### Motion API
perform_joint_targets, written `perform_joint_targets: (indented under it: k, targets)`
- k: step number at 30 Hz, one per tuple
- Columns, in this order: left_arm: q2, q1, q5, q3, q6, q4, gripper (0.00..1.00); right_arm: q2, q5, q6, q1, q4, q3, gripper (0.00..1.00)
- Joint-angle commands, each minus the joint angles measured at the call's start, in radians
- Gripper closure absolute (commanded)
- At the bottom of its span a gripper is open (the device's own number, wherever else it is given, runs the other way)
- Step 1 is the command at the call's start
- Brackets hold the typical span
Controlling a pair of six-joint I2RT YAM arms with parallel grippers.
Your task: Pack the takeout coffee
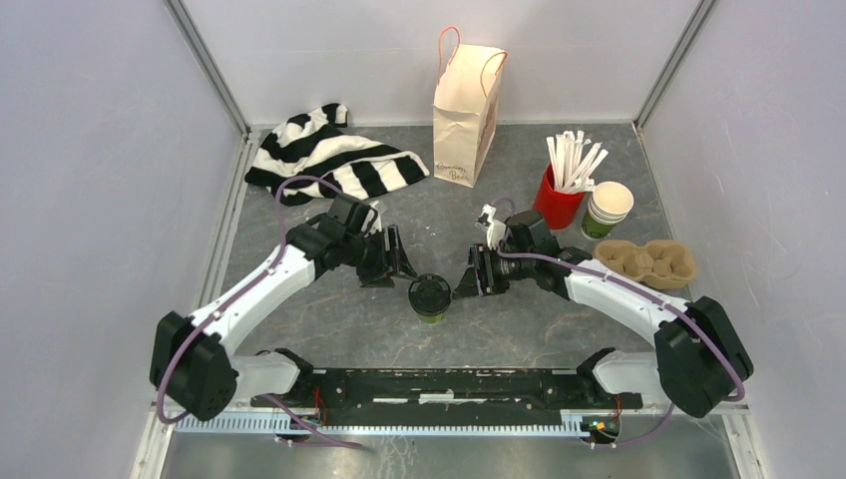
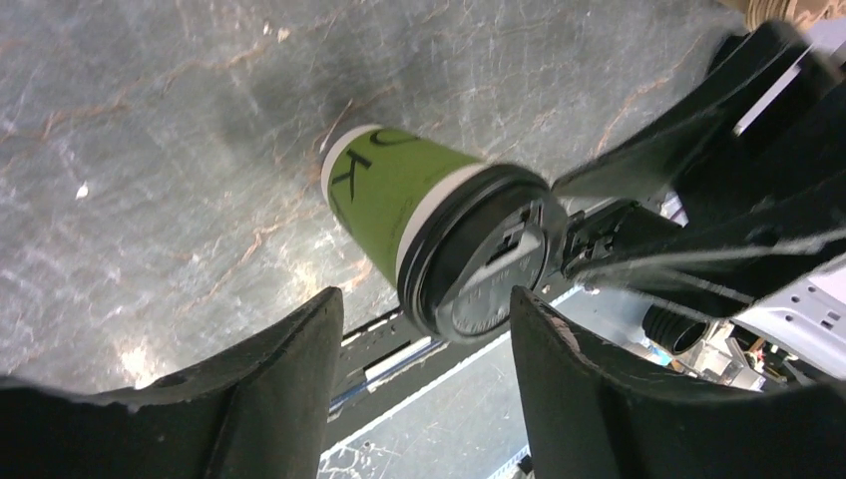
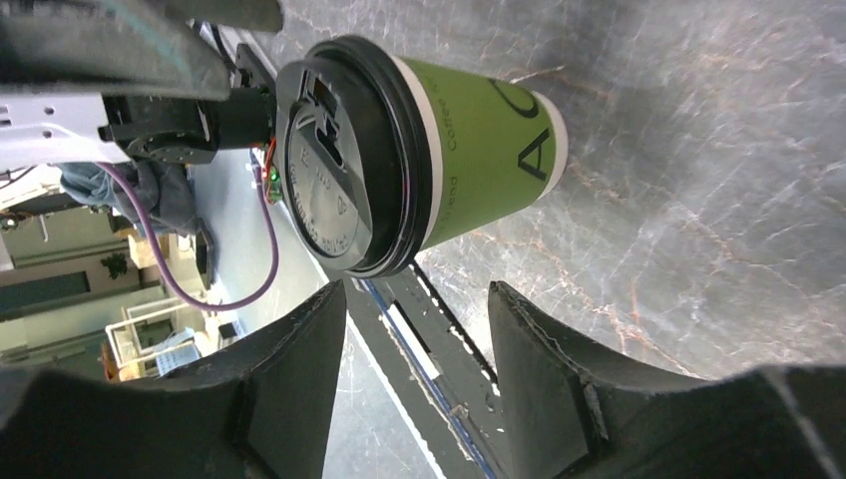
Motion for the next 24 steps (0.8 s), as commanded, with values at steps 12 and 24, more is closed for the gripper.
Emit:
perform_joint_targets:
  k: [12, 24]
  targets:
    - [0.062, -0.011, 0.079, -0.045, -0.017, 0.125, 0.53, 0.064, 0.095, 0.053, 0.047, 0.111, 0.043, 0.59]
    - [-0.024, -0.036, 0.099, -0.11, -0.063, 0.12, 0.55, 0.132, 0.095, -0.002, 0.012, 0.059, 0.13, 0.58]
